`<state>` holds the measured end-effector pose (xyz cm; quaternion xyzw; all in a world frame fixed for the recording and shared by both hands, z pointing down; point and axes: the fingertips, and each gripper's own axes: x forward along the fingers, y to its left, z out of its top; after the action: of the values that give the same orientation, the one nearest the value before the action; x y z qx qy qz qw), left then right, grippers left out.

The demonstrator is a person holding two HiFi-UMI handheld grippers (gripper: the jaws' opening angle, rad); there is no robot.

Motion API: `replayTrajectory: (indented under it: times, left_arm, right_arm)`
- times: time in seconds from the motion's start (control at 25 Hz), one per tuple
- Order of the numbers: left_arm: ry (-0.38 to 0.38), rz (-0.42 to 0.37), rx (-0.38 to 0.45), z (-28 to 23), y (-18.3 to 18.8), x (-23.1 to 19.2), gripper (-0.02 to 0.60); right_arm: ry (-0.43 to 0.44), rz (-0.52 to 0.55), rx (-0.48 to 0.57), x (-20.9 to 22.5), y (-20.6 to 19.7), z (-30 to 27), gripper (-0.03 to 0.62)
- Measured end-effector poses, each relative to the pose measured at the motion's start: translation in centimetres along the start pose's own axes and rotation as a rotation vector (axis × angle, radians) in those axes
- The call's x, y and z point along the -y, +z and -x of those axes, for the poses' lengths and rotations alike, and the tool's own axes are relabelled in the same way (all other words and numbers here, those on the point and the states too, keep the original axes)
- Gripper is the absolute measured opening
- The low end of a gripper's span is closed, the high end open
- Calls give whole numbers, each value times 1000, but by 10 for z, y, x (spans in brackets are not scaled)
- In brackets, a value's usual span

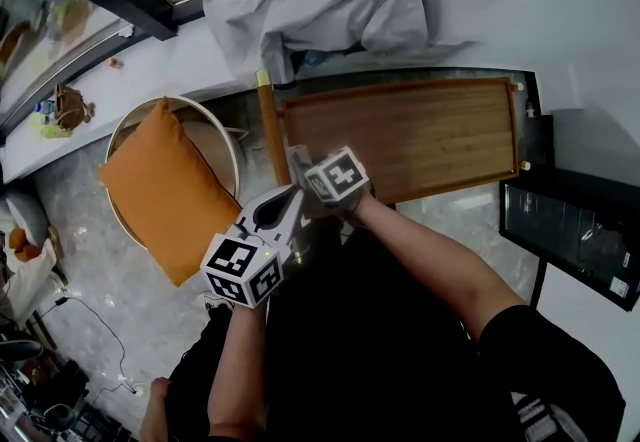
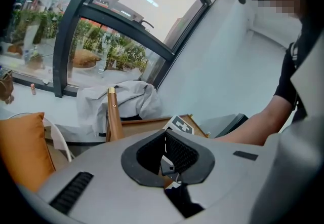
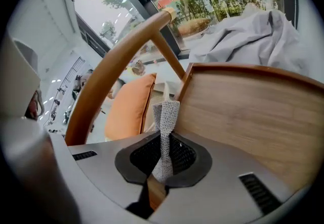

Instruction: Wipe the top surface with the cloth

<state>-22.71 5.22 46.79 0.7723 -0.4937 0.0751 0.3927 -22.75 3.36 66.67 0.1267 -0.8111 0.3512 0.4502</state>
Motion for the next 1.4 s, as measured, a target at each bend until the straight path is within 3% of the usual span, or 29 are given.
replayTrajectory:
  times: [0.44,0.8,1.16,1.4]
  left_arm:
    - [-5,2,-17,-5,0,4,14]
    - [-57,-39,-50,-54,11,42,14]
    - [-125,-84,-98,-127,16,103,14]
    - [-163,-97,-130,-172,11,139,14]
  right_arm:
    - [-145,212,-60,21,-20,-9,38]
    - [-230,108,-76,115,-52,56,38]
    - [-278,-79,-54,216,-91,131,38]
    - [-307,-111,-41,271,-112,175,38]
